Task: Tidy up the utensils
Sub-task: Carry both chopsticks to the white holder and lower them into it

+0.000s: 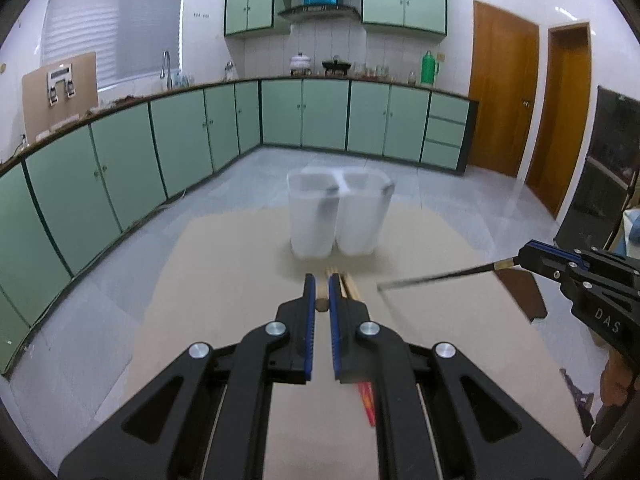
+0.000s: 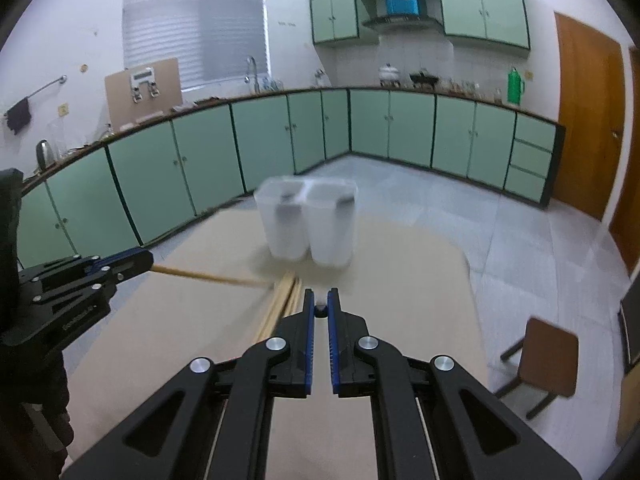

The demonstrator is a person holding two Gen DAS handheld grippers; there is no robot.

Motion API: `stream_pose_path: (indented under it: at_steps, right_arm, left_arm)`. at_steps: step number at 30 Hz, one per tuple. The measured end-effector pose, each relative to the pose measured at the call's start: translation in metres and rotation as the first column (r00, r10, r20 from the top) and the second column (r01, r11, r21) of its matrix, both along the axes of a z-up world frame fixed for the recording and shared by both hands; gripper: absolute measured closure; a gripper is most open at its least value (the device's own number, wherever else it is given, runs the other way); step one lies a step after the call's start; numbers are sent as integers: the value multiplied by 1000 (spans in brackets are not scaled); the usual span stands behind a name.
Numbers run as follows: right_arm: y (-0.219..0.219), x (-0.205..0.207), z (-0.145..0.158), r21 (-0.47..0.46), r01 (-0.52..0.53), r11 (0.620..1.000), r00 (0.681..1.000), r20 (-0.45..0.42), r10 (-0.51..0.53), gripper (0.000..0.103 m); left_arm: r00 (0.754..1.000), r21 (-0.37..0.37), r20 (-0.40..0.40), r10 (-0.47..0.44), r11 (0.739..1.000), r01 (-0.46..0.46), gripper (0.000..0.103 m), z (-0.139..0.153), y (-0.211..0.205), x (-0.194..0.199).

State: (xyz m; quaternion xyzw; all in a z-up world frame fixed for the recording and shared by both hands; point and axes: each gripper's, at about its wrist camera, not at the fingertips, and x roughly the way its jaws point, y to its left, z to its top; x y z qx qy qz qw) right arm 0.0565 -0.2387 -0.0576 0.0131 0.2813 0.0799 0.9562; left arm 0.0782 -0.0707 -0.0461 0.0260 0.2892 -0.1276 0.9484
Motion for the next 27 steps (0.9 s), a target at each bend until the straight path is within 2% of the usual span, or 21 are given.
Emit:
stream_pose_path:
  at_steps: [4,10,14,19,27]
  right_arm:
    - [1,15,28,-6,-28,1000,999,24,28,97]
    - [5,36,52,-25,-64,998,997,28,65,97]
    - [2,45,65,6,-93,996,995,28,93,97]
    - [-7,54,93,35,-109,993,992,73,106,97]
    - [-14,79,153,36,-85,996,974,216,75,97]
  left_arm:
    - [999,-7,29,-19,1000,19,97,21,-2,11]
    - [998,-47,38,-51,997,53,97,42,-4,24]
    - [996,-71,52,-69,995,73,97,56,-4,27]
    - [990,-76,117,-74,994,84,97,82,-7,31]
    - [964,-90,260,-48,993,74,97,135,-20,61]
